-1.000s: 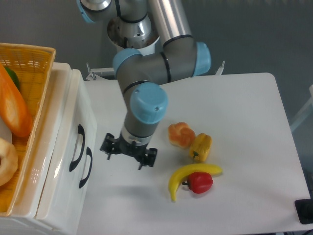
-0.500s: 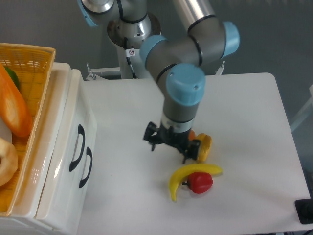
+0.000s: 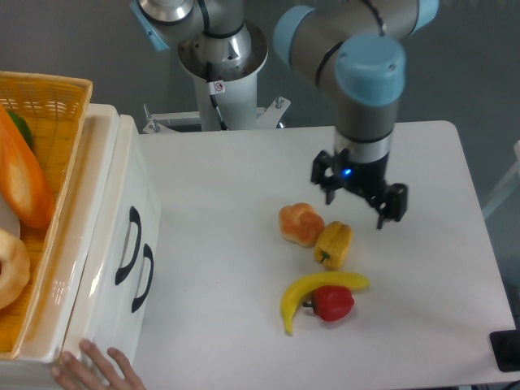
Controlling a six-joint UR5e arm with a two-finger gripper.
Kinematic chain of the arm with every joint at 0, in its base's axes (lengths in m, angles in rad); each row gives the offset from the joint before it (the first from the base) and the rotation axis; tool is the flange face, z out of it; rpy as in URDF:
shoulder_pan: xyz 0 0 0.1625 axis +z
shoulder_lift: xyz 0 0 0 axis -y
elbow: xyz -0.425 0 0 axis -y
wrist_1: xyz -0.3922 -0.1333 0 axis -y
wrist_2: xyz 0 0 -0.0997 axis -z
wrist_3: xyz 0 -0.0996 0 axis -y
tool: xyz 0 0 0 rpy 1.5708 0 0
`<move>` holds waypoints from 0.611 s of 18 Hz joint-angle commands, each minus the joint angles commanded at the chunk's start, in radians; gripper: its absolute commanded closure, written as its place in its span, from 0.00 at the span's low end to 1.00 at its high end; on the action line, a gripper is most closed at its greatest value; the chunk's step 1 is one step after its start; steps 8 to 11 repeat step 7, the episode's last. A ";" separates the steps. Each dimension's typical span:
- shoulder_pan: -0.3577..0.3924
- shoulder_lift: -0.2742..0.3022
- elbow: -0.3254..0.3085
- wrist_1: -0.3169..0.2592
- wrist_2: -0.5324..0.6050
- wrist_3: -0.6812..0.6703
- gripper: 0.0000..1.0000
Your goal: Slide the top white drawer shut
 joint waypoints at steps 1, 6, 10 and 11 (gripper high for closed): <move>0.015 0.002 -0.003 0.000 0.000 0.029 0.00; 0.086 0.035 -0.035 -0.002 -0.061 0.074 0.00; 0.086 0.042 -0.041 -0.002 -0.064 0.074 0.00; 0.086 0.042 -0.041 -0.002 -0.064 0.074 0.00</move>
